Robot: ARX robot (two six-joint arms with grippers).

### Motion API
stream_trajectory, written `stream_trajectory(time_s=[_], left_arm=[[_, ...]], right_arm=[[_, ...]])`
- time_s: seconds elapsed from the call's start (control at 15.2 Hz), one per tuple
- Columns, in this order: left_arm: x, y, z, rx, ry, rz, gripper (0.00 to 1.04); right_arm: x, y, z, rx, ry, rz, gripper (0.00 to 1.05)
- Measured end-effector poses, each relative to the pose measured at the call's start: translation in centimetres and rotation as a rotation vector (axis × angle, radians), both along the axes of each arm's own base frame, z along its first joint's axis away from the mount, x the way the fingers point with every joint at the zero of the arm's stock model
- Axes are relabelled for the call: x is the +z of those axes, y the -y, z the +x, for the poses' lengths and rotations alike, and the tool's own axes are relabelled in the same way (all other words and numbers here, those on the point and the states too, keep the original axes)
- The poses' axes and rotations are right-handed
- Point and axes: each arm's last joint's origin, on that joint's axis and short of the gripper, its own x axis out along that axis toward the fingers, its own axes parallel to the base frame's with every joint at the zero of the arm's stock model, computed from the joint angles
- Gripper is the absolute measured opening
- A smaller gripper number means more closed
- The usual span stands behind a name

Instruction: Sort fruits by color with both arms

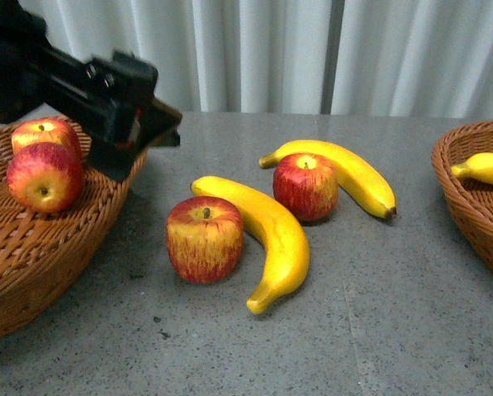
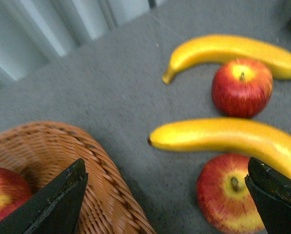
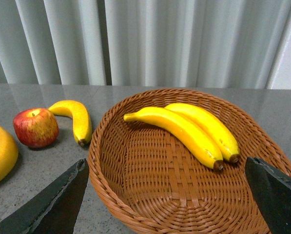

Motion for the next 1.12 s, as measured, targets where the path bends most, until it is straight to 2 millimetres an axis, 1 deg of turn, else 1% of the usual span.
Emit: stream_trajectory(time_s=[0.13, 0.2, 0.46, 0.72, 0.85, 0.99, 1.12], left_arm=[[-2.8, 0.7, 0.7, -0.087, -0.104, 0.071, 0.98], [-3.3, 1.1, 0.8, -0.113, -0.108, 0.091, 0.98], [-4.4, 2.3, 1.5, -0.219, -0.12, 0.132, 0.98], [-5.5, 3.5, 1.8, -0.27, -0.147, 0.136, 0.98], [-5.9, 3.6, 1.8, -0.287, -0.162, 0.129, 0.98], [-6.8, 3.6, 2.1, -0.287, -0.184, 0.134, 0.98], [-7.2, 3.1, 2.5, -0.281, -0.188, 0.13, 0.98]], right_arm=[[0.0, 0.0, 0.0, 0.0, 0.0, 0.0, 0.98], [0.0, 0.0, 0.0, 0.0, 0.0, 0.0, 0.98], [0.0, 0.0, 0.0, 0.0, 0.0, 0.0, 0.98], [0.0, 0.0, 0.0, 0.0, 0.0, 0.0, 0.98], [0.0, 0.0, 0.0, 0.0, 0.0, 0.0, 0.98], [0.0, 0.0, 0.0, 0.0, 0.0, 0.0, 0.98], [0.0, 0.0, 0.0, 0.0, 0.0, 0.0, 0.98]])
